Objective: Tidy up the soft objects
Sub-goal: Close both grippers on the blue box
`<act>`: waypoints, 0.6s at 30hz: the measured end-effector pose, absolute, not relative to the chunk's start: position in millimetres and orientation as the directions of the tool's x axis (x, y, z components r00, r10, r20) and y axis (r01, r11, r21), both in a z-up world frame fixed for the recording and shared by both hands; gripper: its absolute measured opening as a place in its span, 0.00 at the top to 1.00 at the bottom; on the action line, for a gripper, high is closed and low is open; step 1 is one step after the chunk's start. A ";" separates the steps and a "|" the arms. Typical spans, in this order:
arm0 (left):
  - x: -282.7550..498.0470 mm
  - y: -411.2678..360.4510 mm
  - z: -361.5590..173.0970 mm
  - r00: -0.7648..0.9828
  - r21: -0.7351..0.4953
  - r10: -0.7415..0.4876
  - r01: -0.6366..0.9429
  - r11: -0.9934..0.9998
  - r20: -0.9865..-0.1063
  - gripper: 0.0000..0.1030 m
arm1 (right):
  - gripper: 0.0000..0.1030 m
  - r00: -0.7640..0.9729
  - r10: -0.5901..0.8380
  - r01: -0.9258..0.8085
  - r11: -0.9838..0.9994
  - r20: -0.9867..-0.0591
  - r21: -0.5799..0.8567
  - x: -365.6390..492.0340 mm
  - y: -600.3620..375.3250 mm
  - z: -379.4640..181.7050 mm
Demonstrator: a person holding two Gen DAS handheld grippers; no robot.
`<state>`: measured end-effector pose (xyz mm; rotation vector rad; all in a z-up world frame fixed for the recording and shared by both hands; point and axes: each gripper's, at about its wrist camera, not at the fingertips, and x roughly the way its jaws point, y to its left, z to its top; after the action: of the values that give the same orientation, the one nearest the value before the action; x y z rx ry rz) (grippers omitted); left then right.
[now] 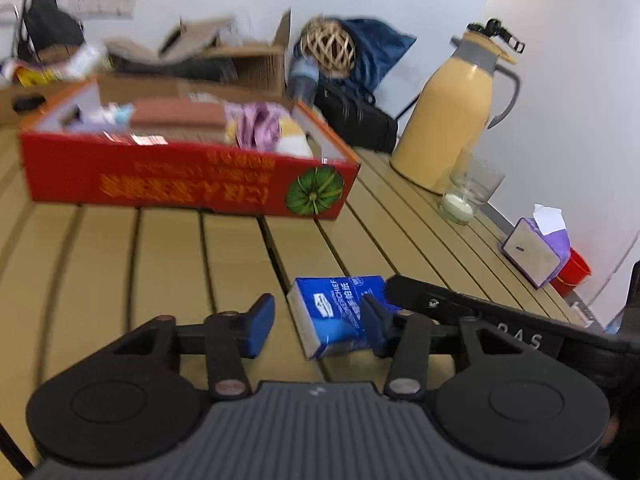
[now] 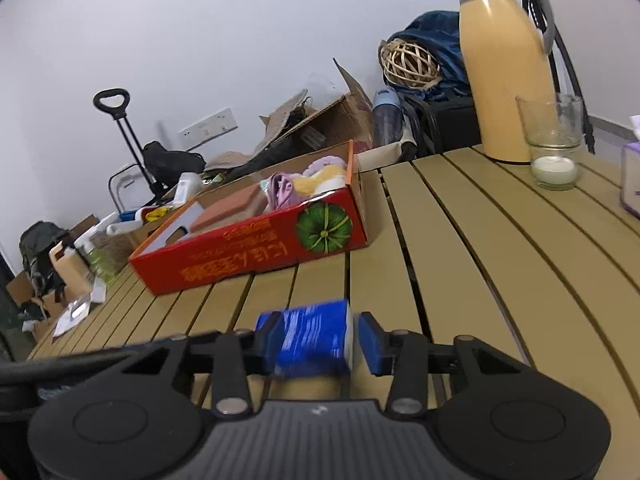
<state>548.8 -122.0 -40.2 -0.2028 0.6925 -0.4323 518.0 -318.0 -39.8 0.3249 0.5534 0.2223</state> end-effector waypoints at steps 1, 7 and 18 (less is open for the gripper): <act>558.5 -123.6 -47.3 0.663 -0.341 -0.468 0.323 0.883 -0.584 0.63 | 0.70 0.826 0.296 -0.118 0.923 -0.480 0.366 525.5 -318.0 -43.0; 569.1 -114.0 -62.5 0.638 -0.418 -0.533 0.339 0.843 -0.557 0.69 | 0.76 0.792 0.324 -0.111 0.910 -0.517 0.399 547.5 -315.7 -61.2; 571.9 -106.5 -65.6 0.640 -0.474 -0.561 0.327 0.817 -0.526 0.76 | 0.76 0.779 0.370 -0.119 0.880 -0.506 0.460 551.3 -325.2 -67.8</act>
<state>571.9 -106.5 -65.6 -0.3534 0.7131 -0.5187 551.3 -325.2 -67.8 0.4235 0.6258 0.2732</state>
